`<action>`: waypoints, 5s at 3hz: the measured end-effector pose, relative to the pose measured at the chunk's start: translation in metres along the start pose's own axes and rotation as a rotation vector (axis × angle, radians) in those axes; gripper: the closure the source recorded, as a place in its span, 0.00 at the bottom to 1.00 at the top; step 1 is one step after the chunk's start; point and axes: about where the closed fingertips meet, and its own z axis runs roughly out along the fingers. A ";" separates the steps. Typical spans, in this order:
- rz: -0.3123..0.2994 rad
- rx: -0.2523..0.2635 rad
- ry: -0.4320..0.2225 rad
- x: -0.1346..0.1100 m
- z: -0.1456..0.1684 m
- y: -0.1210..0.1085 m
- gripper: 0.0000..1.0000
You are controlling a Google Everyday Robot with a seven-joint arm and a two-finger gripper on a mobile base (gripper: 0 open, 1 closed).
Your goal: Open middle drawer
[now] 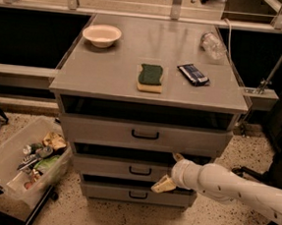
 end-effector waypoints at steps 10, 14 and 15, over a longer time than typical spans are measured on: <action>0.091 -0.127 -0.033 0.042 0.062 0.042 0.19; 0.091 -0.128 -0.033 0.041 0.062 0.042 1.00; 0.091 -0.128 -0.033 0.041 0.062 0.042 1.00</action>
Offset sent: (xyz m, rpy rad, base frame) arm 0.0424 0.0164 -0.0615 0.0936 -0.0210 -0.0669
